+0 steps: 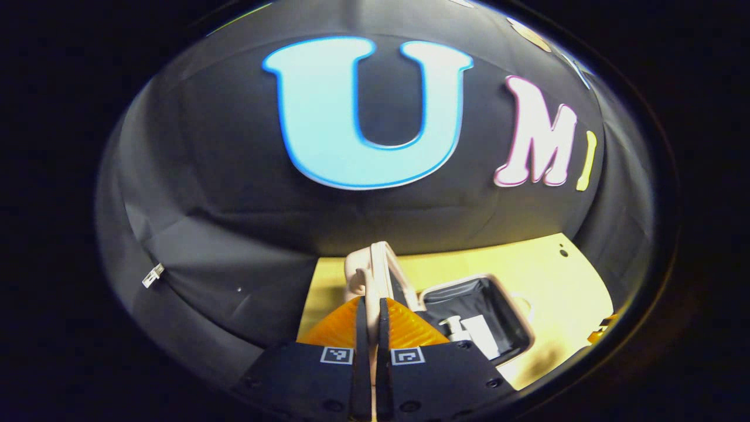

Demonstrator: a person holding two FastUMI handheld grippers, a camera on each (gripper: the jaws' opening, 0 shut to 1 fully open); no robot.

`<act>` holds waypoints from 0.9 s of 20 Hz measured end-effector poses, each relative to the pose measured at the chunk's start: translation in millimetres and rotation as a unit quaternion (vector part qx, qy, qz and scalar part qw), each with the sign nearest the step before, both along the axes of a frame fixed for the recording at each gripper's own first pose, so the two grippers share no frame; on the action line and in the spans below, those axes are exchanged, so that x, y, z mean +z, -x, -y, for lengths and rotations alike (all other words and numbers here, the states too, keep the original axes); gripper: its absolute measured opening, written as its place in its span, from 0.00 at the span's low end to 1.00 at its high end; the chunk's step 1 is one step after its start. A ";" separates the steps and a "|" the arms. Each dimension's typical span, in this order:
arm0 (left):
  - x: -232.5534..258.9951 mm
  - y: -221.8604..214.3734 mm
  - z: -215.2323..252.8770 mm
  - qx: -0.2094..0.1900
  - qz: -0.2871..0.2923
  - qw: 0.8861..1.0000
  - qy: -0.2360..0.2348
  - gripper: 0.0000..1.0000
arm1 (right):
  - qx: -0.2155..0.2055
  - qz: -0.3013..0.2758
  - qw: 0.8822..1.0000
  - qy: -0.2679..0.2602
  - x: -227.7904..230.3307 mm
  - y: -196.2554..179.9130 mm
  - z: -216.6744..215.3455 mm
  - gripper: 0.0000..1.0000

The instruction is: First open the suitcase, pack the skin care products into it, and then close the suitcase.

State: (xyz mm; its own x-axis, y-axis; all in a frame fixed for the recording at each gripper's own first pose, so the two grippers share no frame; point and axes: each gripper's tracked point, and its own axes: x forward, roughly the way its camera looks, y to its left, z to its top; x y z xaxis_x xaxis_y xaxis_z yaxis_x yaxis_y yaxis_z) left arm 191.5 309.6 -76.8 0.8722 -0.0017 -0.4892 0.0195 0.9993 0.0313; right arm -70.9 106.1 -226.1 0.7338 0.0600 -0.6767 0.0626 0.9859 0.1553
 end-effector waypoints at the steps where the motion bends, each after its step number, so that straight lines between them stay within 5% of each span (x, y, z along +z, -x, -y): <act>1: 5.6 0.7 20.2 -0.006 0.006 1.000 0.005 0.09 | -0.002 0.001 1.000 -0.002 1.0 1.7 4.7 0.98; 9: 2.9 -13.4 206.3 -0.059 0.025 0.994 0.090 0.09 | -0.001 0.000 1.000 -0.025 3.3 -4.0 45.2 0.98; 13: -58.2 -27.7 291.7 -0.065 0.000 0.990 0.127 0.09 | 0.001 -0.003 0.999 -0.048 0.1 -18.6 64.4 0.98; 18: -151.5 -43.5 348.5 -0.051 -0.045 0.993 0.097 0.09 | 0.021 0.004 0.999 -0.039 -0.6 -38.9 93.4 0.98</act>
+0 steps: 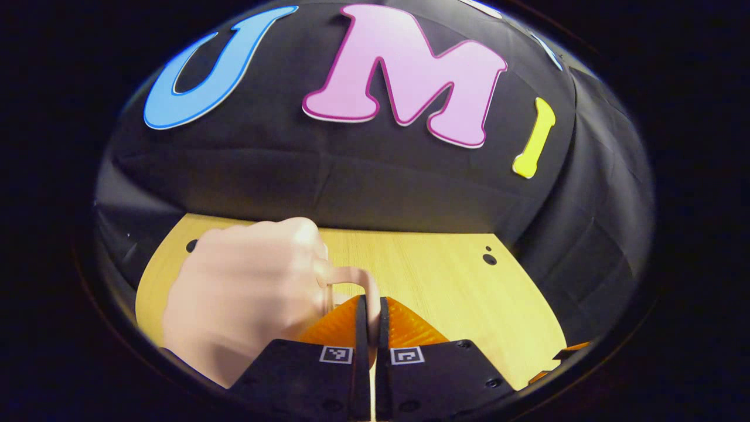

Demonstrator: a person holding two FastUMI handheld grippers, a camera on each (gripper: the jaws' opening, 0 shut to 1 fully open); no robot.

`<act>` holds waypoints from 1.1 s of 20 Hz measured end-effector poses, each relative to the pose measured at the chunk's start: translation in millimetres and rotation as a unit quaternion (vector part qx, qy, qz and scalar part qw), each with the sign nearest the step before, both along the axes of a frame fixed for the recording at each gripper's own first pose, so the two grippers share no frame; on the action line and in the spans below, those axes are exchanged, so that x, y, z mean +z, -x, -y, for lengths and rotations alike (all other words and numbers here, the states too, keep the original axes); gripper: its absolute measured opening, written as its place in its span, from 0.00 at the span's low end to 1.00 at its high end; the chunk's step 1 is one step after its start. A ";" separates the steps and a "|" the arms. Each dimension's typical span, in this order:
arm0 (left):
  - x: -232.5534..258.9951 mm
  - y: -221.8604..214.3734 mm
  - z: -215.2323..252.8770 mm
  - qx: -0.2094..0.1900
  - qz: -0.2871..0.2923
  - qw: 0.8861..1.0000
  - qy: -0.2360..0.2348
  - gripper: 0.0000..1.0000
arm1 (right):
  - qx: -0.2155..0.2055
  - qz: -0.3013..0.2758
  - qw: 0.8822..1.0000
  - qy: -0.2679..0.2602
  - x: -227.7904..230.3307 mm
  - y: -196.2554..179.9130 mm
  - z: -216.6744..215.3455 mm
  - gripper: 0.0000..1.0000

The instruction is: First open the suitcase, pack the skin care products into it, and then close the suitcase.

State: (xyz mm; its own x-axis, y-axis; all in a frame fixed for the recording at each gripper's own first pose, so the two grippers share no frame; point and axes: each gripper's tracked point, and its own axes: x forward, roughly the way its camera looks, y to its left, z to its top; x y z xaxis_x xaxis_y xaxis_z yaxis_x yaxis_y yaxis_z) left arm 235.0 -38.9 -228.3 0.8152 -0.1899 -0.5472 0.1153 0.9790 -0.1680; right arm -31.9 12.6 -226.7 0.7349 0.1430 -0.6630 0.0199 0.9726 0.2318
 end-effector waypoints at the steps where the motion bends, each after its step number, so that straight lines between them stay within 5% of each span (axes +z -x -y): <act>1: -13.4 -1.5 6.7 0.006 -0.009 1.000 0.000 0.09 | 0.003 0.002 1.000 -0.002 0.2 -3.6 3.1 0.98; 5: -38.0 1.0 10.6 0.022 -0.023 0.999 0.018 0.10 | -0.008 0.008 1.000 -0.005 -0.4 -14.3 17.0 0.98; 9: 8.1 10.7 11.8 0.004 0.033 0.999 -0.021 0.24 | -0.043 0.026 0.999 -0.002 14.0 -19.8 26.4 0.98; 13: 94.8 46.6 8.5 -0.013 0.132 0.990 -0.043 0.72 | -0.078 0.073 0.994 0.006 56.7 -17.7 25.6 0.98; 14: 114.3 59.9 4.5 -0.012 0.153 0.987 -0.047 0.94 | -0.084 0.085 0.993 0.009 68.4 -13.9 22.7 0.98; 22: 228.9 202.2 -29.6 0.024 0.274 0.961 -0.032 0.96 | -0.088 0.187 0.978 0.021 155.4 32.2 -22.8 0.98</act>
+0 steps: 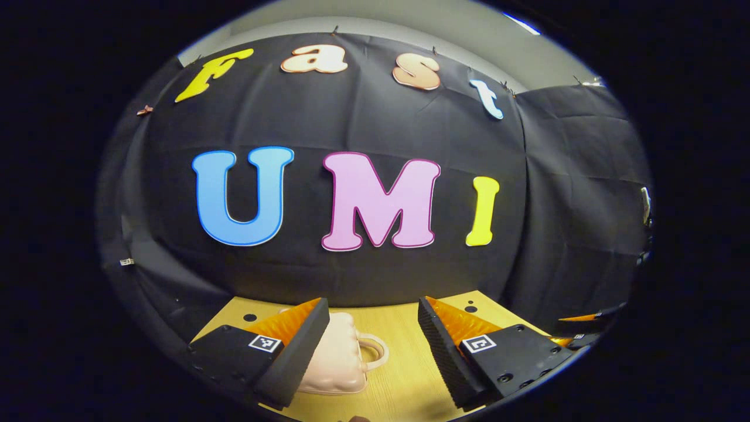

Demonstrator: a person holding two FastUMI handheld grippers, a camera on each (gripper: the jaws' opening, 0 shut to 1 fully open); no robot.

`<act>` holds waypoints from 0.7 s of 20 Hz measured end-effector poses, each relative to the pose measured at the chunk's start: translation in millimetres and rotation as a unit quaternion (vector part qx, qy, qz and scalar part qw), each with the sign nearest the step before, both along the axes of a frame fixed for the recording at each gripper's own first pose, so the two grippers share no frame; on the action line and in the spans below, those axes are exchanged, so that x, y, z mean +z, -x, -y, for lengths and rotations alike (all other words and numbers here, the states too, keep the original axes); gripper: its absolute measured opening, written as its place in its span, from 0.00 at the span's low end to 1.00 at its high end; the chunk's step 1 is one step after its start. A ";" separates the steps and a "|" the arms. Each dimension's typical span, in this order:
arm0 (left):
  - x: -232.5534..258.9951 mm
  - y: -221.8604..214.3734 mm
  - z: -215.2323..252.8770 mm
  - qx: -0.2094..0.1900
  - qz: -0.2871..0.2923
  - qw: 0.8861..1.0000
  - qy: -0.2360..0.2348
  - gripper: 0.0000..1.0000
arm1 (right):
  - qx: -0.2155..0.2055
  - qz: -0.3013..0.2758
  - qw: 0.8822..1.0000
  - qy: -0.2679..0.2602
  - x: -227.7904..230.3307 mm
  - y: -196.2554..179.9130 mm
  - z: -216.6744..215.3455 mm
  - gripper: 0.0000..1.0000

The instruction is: First open the suitcase, pack the skin care products into it, and then close the suitcase.

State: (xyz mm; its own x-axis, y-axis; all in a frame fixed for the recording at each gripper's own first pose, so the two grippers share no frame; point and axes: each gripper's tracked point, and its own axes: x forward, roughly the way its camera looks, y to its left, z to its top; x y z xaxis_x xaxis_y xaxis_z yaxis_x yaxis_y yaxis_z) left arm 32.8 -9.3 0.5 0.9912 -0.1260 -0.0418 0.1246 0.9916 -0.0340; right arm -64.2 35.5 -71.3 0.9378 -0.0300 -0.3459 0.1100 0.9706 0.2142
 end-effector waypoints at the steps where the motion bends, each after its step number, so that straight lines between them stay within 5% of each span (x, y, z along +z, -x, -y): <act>1: 4.2 19.5 -5.6 0.004 0.009 1.000 0.004 0.96 | 0.004 0.016 1.000 0.008 11.6 7.1 -5.4 0.98; 6: -8.0 84.2 -34.7 0.018 0.009 1.000 0.001 0.96 | 0.010 0.064 0.998 0.022 43.7 42.0 -27.6 0.98; 14: -30.2 102.1 -52.9 0.027 0.003 0.999 -0.017 0.96 | -0.019 0.025 0.999 0.016 15.3 61.6 -10.6 0.98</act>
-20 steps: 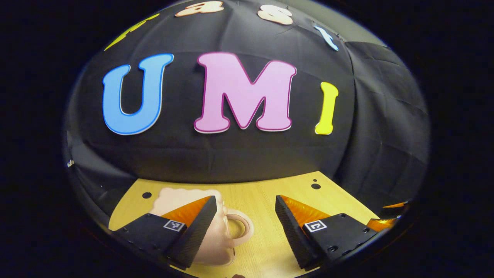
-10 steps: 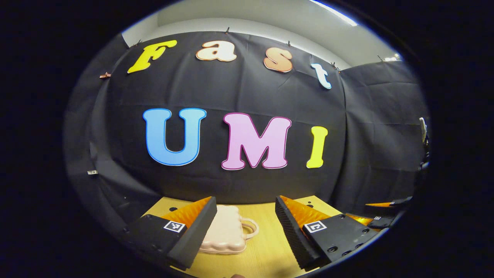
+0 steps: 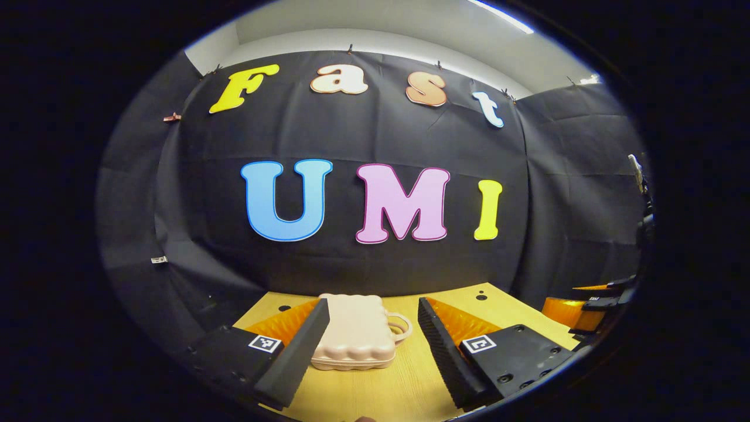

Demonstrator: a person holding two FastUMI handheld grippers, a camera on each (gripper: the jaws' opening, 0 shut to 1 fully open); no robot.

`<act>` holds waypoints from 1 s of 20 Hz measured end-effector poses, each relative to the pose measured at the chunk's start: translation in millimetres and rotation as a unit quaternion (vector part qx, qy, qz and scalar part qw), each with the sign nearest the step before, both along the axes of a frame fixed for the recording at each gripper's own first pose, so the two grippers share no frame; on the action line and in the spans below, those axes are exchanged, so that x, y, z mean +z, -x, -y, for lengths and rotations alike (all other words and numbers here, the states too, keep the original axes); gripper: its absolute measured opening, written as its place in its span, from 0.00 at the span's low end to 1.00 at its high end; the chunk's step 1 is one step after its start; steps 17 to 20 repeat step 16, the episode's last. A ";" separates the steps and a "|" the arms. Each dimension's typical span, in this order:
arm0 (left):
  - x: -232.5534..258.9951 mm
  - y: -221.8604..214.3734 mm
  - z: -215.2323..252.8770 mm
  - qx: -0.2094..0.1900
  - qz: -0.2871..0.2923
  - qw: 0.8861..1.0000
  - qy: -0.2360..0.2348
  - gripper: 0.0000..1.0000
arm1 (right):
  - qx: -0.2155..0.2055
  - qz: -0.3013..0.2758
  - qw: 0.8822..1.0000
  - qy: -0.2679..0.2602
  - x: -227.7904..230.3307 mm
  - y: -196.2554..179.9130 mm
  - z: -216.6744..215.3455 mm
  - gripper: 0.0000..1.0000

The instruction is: First open the suitcase, pack the skin care products into it, and then close the suitcase.

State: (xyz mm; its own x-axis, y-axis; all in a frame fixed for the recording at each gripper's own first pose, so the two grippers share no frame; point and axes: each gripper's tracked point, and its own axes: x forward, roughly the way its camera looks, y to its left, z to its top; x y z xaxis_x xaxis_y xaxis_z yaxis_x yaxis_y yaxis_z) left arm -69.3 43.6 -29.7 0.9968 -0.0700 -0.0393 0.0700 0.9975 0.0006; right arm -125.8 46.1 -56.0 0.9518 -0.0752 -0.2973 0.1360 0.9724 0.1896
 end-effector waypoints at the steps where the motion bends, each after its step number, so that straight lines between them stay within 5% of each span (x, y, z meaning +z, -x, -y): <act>1: -1.2 -1.5 -2.7 0.000 -0.001 1.000 0.002 0.96 | -0.004 0.002 1.000 0.001 1.9 -0.3 3.5 0.98; 20: 8.0 -4.8 -6.6 -0.014 0.015 1.000 0.007 0.96 | -0.009 0.063 0.997 0.031 48.9 -14.1 -5.5 0.98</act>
